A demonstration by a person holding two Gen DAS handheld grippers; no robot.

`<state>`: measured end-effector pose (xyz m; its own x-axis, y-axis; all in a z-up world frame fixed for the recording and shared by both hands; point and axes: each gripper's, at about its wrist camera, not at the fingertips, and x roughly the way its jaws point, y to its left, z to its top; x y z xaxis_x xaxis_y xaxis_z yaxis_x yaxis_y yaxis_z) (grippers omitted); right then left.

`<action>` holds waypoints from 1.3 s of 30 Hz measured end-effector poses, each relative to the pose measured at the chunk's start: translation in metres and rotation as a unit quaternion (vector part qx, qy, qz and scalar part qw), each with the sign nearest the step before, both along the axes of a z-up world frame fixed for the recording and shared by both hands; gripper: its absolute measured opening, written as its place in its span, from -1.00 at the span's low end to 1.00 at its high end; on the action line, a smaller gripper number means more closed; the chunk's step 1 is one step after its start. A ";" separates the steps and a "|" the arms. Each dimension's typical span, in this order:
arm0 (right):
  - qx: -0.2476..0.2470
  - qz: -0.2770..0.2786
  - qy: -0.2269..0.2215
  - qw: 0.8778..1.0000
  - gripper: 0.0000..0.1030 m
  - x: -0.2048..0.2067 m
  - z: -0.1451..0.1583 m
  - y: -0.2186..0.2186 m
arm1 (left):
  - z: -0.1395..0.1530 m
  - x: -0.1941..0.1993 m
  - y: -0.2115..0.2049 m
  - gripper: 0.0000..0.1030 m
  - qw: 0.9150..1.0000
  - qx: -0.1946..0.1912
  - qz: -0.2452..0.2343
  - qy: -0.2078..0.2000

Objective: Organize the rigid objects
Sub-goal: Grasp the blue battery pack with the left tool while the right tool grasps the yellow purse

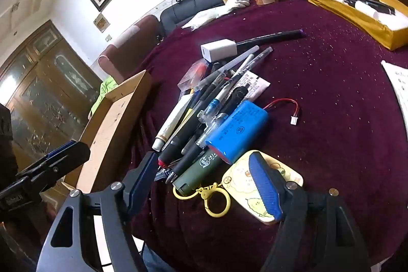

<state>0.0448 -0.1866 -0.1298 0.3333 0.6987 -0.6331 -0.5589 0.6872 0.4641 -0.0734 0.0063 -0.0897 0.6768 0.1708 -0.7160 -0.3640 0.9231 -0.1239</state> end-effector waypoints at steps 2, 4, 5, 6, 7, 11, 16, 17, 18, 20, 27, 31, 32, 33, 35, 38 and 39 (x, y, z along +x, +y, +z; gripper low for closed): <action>-0.005 -0.016 0.000 1.000 0.41 -0.001 0.004 -0.007 | 0.000 -0.001 0.004 0.98 1.000 -0.015 -0.005 0.003; -0.009 -0.019 0.007 1.000 0.37 0.001 0.009 -0.014 | -0.001 0.000 0.007 0.98 1.000 -0.029 -0.007 0.002; -0.020 -0.021 0.013 0.999 0.32 0.002 0.009 -0.012 | -0.002 0.000 0.008 0.98 0.999 -0.031 -0.008 0.002; -0.020 -0.023 0.015 0.999 0.30 0.004 0.005 -0.017 | -0.002 0.000 0.010 0.98 0.999 -0.034 -0.009 0.001; -0.018 -0.024 0.025 0.999 0.30 0.002 0.005 -0.019 | -0.002 0.000 0.010 0.98 0.999 -0.037 -0.010 0.000; -0.042 -0.024 0.020 0.999 0.22 0.000 0.004 -0.015 | -0.003 -0.002 0.015 0.98 0.998 -0.058 -0.018 -0.001; -0.053 -0.049 -0.039 0.997 0.19 -0.010 0.011 -0.017 | -0.008 -0.008 0.015 0.98 0.998 -0.061 -0.022 -0.003; -0.066 -0.052 -0.047 0.995 0.22 -0.008 0.010 -0.018 | -0.010 -0.009 0.015 0.98 0.998 -0.062 -0.022 -0.003; -0.075 -0.055 -0.052 0.994 0.24 -0.005 0.007 -0.019 | -0.012 -0.010 0.015 0.97 0.998 -0.063 -0.024 0.000; -0.088 -0.036 -0.043 0.995 0.43 0.004 -0.001 -0.019 | -0.013 -0.013 0.015 0.95 0.997 -0.067 -0.029 0.001; -0.133 0.026 -0.071 0.988 0.29 0.009 -0.015 -0.006 | -0.006 -0.018 0.005 0.83 0.998 -0.047 -0.049 0.007; -0.120 0.068 -0.066 0.988 0.29 0.003 -0.011 -0.010 | -0.004 -0.013 0.001 0.83 0.997 -0.049 -0.064 0.014; -0.122 0.079 -0.059 0.988 0.29 0.004 -0.011 -0.012 | -0.003 -0.010 0.000 0.83 0.996 -0.051 -0.068 0.015; -0.123 0.085 -0.055 0.987 0.29 0.005 -0.012 -0.016 | -0.002 -0.007 -0.003 0.82 0.996 -0.054 -0.075 0.018; -0.112 0.094 -0.046 0.988 0.29 0.007 -0.011 -0.022 | -0.003 0.001 -0.008 0.74 0.994 -0.059 -0.085 0.024; -0.101 0.094 -0.049 0.989 0.29 0.006 -0.008 -0.030 | -0.006 0.013 -0.015 0.70 0.992 -0.071 -0.099 0.036; -0.097 0.101 -0.050 0.989 0.28 0.005 -0.008 -0.029 | -0.007 0.018 -0.018 0.70 0.991 -0.073 -0.105 0.039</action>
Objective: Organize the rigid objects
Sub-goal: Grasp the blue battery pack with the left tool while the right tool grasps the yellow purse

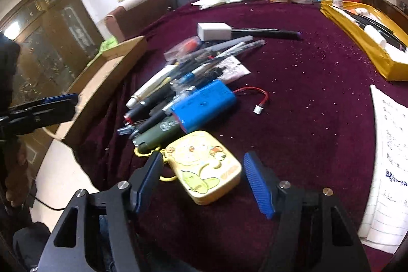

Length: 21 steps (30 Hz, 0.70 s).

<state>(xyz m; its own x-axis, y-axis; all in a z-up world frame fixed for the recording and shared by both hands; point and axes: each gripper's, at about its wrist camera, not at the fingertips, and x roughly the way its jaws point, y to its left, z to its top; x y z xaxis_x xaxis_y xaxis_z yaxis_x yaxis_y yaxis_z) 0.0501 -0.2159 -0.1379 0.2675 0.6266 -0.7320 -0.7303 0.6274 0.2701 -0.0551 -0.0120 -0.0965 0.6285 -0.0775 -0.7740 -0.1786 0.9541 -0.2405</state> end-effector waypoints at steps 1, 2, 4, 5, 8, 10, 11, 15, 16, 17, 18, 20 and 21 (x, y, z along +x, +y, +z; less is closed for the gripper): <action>-0.003 0.003 -0.004 1.000 0.21 -0.002 0.000 0.001 | 0.000 0.007 -0.005 0.70 1.000 0.006 -0.006 0.004; -0.017 0.003 -0.013 1.000 0.16 -0.004 -0.002 0.006 | -0.001 0.016 -0.012 0.70 1.000 0.012 -0.016 0.008; -0.026 0.003 -0.032 0.999 0.11 -0.009 -0.002 0.009 | -0.003 0.032 -0.025 0.70 0.999 0.018 -0.037 0.010; -0.028 0.008 -0.040 0.999 0.06 -0.013 -0.002 0.009 | -0.004 0.041 -0.031 0.70 0.998 0.024 -0.049 0.010; -0.033 0.010 -0.053 0.998 0.00 -0.016 0.001 0.003 | -0.009 0.071 -0.052 0.42 0.995 0.060 -0.073 0.012; -0.046 -0.002 -0.059 0.997 -0.02 -0.012 0.004 -0.005 | -0.016 0.091 -0.063 0.12 0.993 0.069 -0.088 0.031; -0.046 -0.003 -0.059 0.997 -0.02 -0.010 0.006 -0.010 | -0.019 0.100 -0.070 0.05 0.992 0.071 -0.101 0.036; -0.027 0.013 -0.045 0.999 -0.03 -0.008 0.006 -0.022 | -0.032 0.121 -0.097 0.05 0.979 0.121 -0.160 0.049; -0.025 0.013 -0.042 0.999 -0.03 -0.008 0.003 -0.022 | -0.037 0.125 -0.098 0.04 0.976 0.132 -0.163 0.059; -0.025 0.012 -0.041 0.999 -0.03 -0.007 0.002 -0.020 | -0.040 0.127 -0.099 0.00 0.974 0.143 -0.161 0.065; -0.024 0.011 -0.039 0.999 -0.03 -0.007 0.001 -0.020 | -0.043 0.128 -0.099 -0.15 0.973 0.155 -0.158 0.068; -0.020 0.011 -0.035 0.999 -0.03 -0.005 -0.001 -0.019 | -0.045 0.126 -0.100 -0.31 0.969 0.174 -0.159 0.075; -0.018 0.011 -0.033 0.999 -0.03 -0.005 -0.001 -0.019 | -0.045 0.126 -0.101 -0.31 0.968 0.172 -0.164 0.078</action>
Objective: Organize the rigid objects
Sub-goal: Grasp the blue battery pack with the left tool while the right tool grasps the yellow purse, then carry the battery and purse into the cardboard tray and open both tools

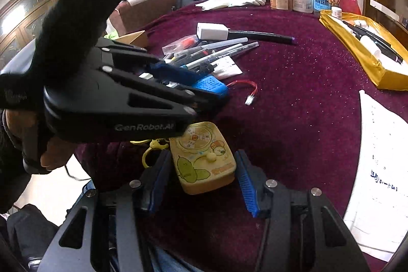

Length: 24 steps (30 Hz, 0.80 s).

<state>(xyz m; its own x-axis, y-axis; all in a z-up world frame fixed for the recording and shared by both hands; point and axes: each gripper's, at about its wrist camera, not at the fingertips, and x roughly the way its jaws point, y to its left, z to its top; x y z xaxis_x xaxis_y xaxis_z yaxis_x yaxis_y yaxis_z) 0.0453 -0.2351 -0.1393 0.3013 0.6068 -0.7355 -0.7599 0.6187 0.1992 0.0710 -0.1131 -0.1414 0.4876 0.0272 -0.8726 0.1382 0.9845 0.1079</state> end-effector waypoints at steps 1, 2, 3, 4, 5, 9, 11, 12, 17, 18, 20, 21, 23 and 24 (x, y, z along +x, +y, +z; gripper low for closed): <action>0.004 -0.001 0.004 1.000 -0.03 0.001 -0.001 -0.001 | -0.002 0.003 -0.002 -0.31 1.000 0.001 -0.004 0.006; 0.007 -0.002 0.007 1.000 -0.03 0.002 -0.002 -0.001 | -0.004 0.005 -0.005 -0.29 1.000 0.006 -0.011 0.012; 0.011 -0.004 0.012 1.000 -0.02 0.003 -0.003 -0.001 | -0.007 0.008 -0.009 -0.24 1.000 0.019 -0.021 0.006; 0.013 -0.007 0.017 1.000 -0.02 0.004 -0.005 -0.001 | -0.011 0.011 -0.011 -0.20 0.999 0.035 -0.032 0.006; 0.013 -0.010 0.019 1.000 -0.02 0.005 -0.006 0.000 | -0.014 0.012 -0.011 -0.19 0.999 0.035 -0.033 0.009; 0.009 -0.010 0.017 1.000 -0.01 0.004 -0.005 0.001 | -0.007 0.000 0.005 -0.25 1.000 -0.016 -0.014 0.017; 0.014 -0.010 0.022 1.000 -0.01 0.005 -0.006 0.001 | -0.002 -0.007 0.017 -0.25 0.998 -0.060 0.005 0.012; 0.016 -0.011 0.023 1.000 0.01 0.005 -0.006 0.000 | -0.002 -0.009 0.018 -0.25 0.997 -0.070 0.006 0.009; 0.016 -0.015 0.021 1.000 0.08 0.003 -0.007 0.001 | -0.011 0.003 -0.002 -0.24 1.000 -0.021 -0.011 0.017; 0.014 -0.016 0.018 1.000 0.08 0.003 -0.007 0.002 | -0.011 0.007 -0.002 -0.26 1.000 -0.020 -0.009 0.023; 0.012 -0.020 0.014 1.000 0.02 0.002 -0.007 0.003 | -0.008 0.007 0.008 -0.27 0.999 -0.043 0.003 0.026; 0.006 -0.025 0.008 1.000 0.00 0.001 -0.007 0.004 | -0.003 0.003 0.018 -0.27 0.997 -0.070 0.016 0.015; 0.002 -0.043 0.001 0.999 -0.04 0.001 -0.006 0.006 | 0.006 -0.007 0.044 -0.28 0.988 -0.146 0.046 0.002; 0.002 -0.050 0.003 0.999 -0.05 0.002 -0.006 0.007 | 0.012 -0.015 0.060 -0.29 0.980 -0.187 0.064 -0.004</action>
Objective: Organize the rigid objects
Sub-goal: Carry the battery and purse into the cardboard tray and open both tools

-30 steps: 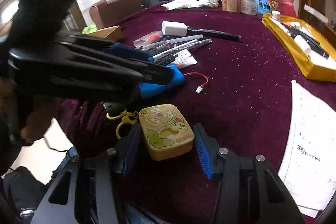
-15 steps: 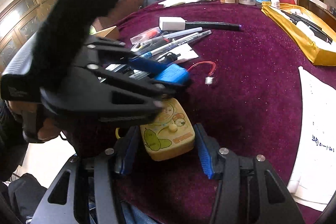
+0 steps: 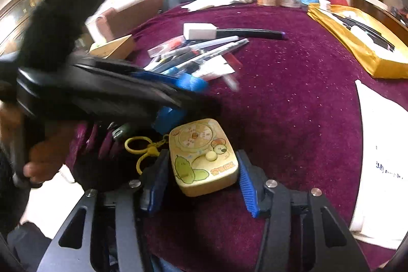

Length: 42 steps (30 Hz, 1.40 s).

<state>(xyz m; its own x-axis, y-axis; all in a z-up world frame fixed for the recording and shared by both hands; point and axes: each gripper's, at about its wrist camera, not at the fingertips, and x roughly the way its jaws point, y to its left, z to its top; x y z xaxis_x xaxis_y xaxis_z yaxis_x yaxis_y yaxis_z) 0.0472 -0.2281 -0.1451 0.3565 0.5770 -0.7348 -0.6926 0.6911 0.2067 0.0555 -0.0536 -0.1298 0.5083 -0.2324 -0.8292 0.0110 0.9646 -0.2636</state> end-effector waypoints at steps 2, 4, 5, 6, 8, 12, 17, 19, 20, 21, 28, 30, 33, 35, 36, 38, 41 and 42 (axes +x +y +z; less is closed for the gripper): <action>0.007 -0.011 0.005 1.000 -0.07 0.003 0.001 0.000 | 0.010 -0.018 0.019 -0.30 0.999 -0.039 0.023 -0.014; 0.023 -0.022 0.017 0.999 -0.08 0.007 0.004 -0.003 | 0.023 -0.042 0.034 -0.32 0.997 -0.058 0.040 -0.028; 0.035 -0.027 0.019 0.999 -0.09 0.007 0.008 -0.005 | 0.030 -0.055 0.042 -0.33 0.996 -0.066 0.048 -0.039; 0.047 -0.030 0.017 0.998 -0.09 0.006 0.014 -0.007 | 0.037 -0.064 0.048 -0.33 0.995 -0.070 0.055 -0.045; 0.063 -0.035 0.008 0.997 -0.10 0.003 0.026 -0.008 | 0.052 -0.086 0.065 -0.34 0.992 -0.081 0.078 -0.061; 0.071 -0.056 -0.015 0.996 -0.11 -0.001 0.039 -0.003 | 0.073 -0.115 0.095 -0.34 0.987 -0.080 0.116 -0.077; 0.107 -0.039 -0.034 0.993 -0.12 -0.017 0.060 0.010 | 0.086 -0.150 0.136 -0.34 0.982 -0.065 0.167 -0.065; 0.126 -0.009 -0.039 0.991 -0.12 -0.031 0.076 0.027 | 0.090 -0.167 0.151 -0.34 0.980 -0.054 0.183 -0.061; 0.132 0.008 -0.041 0.990 -0.12 -0.038 0.082 0.038 | 0.091 -0.174 0.158 -0.34 0.978 -0.052 0.191 -0.058; 0.134 0.024 -0.045 0.990 -0.12 -0.046 0.088 0.049 | 0.091 -0.181 0.165 -0.34 0.977 -0.048 0.200 -0.054; 0.121 0.138 -0.050 0.982 -0.12 -0.094 0.098 0.160 | 0.059 -0.198 0.217 -0.34 0.967 -0.008 0.256 0.014; 0.102 0.156 -0.049 0.981 -0.12 -0.104 0.085 0.192 | 0.046 -0.195 0.224 -0.34 0.966 -0.001 0.257 0.036; 0.062 0.172 -0.046 0.982 -0.12 -0.108 0.056 0.230 | 0.031 -0.186 0.231 -0.34 0.966 0.010 0.252 0.063; 0.044 0.172 -0.042 0.983 -0.12 -0.108 0.041 0.243 | 0.026 -0.183 0.234 -0.34 0.966 0.007 0.252 0.062; 0.034 0.169 -0.043 0.984 -0.12 -0.108 0.034 0.247 | 0.027 -0.184 0.234 -0.34 0.965 0.007 0.253 0.063; 0.022 0.166 -0.038 0.985 -0.11 -0.106 0.024 0.250 | 0.027 -0.180 0.233 -0.34 0.964 0.016 0.256 0.062; 0.000 0.175 -0.050 0.983 -0.11 -0.112 0.019 0.246 | 0.024 -0.167 0.234 -0.34 0.965 0.032 0.252 0.067; -0.006 0.182 -0.049 0.982 -0.11 -0.115 0.019 0.244 | 0.023 -0.161 0.234 -0.35 0.964 0.039 0.252 0.070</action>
<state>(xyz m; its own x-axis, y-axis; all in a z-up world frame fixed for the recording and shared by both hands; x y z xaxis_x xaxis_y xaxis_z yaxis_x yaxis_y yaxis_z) -0.0677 0.0158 -0.1261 0.1980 0.6711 -0.7144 -0.9105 0.3959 0.1196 -0.1056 0.1801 -0.1071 0.4223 0.0802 -0.9029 -0.4944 0.8553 -0.1553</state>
